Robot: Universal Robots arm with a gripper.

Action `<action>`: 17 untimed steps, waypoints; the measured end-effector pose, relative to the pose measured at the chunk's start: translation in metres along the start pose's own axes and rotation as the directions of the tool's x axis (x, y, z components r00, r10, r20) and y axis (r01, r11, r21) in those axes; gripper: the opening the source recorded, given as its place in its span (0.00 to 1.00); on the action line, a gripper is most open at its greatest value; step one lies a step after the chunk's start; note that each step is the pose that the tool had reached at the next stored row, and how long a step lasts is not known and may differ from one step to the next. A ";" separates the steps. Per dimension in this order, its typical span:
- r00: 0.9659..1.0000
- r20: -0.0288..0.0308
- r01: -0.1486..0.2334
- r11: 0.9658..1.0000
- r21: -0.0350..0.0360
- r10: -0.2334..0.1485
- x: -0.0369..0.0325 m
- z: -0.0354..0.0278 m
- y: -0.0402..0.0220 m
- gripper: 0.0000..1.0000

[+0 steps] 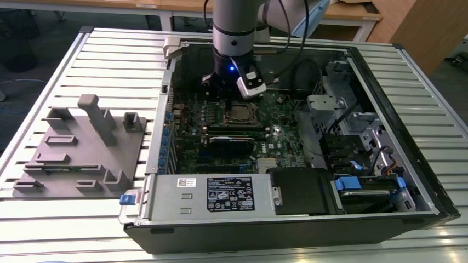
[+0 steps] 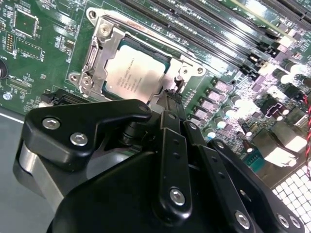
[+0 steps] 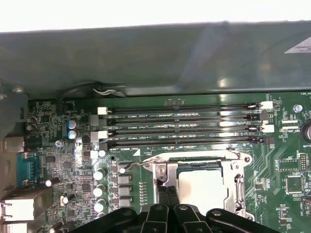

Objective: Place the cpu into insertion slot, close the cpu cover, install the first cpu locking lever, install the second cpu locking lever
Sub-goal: 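Close the cpu cover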

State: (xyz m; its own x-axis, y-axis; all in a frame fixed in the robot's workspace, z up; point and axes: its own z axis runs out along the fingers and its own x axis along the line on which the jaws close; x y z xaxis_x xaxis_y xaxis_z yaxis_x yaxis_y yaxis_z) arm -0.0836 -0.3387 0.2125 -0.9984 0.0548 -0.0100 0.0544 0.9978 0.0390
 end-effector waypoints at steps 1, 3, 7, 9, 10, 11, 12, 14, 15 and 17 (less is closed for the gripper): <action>1.000 0.000 0.000 1.000 0.000 0.000 -0.0008 0.0001 0.0002 0.10; 1.000 0.000 0.000 1.000 0.000 0.000 -0.0021 0.0003 0.0008 0.10; 1.000 0.000 0.000 1.000 0.000 0.000 -0.0037 0.0005 0.0014 0.10; 1.000 0.000 0.000 1.000 0.000 0.000 -0.0031 0.0005 0.0014 0.10; 1.000 0.000 0.000 1.000 0.000 0.000 -0.0025 0.0007 0.0014 0.10; 1.000 0.000 0.000 1.000 0.000 0.000 -0.0019 0.0009 0.0014 0.10; 1.000 0.000 0.000 1.000 0.000 0.000 -0.0015 0.0013 0.0014 0.10; 1.000 0.000 0.000 1.000 0.000 0.000 -0.0011 0.0029 0.0012 0.10; 1.000 0.000 0.000 1.000 0.000 0.000 -0.0010 0.0037 0.0012 0.10; 1.000 0.000 0.000 1.000 0.000 0.000 -0.0004 0.0052 0.0011 0.10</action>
State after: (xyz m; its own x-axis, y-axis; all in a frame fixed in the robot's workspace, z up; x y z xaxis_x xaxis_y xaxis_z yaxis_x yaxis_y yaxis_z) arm -0.0830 -0.3374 0.2073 -0.9984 0.0549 -0.0101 0.0545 0.9977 0.0391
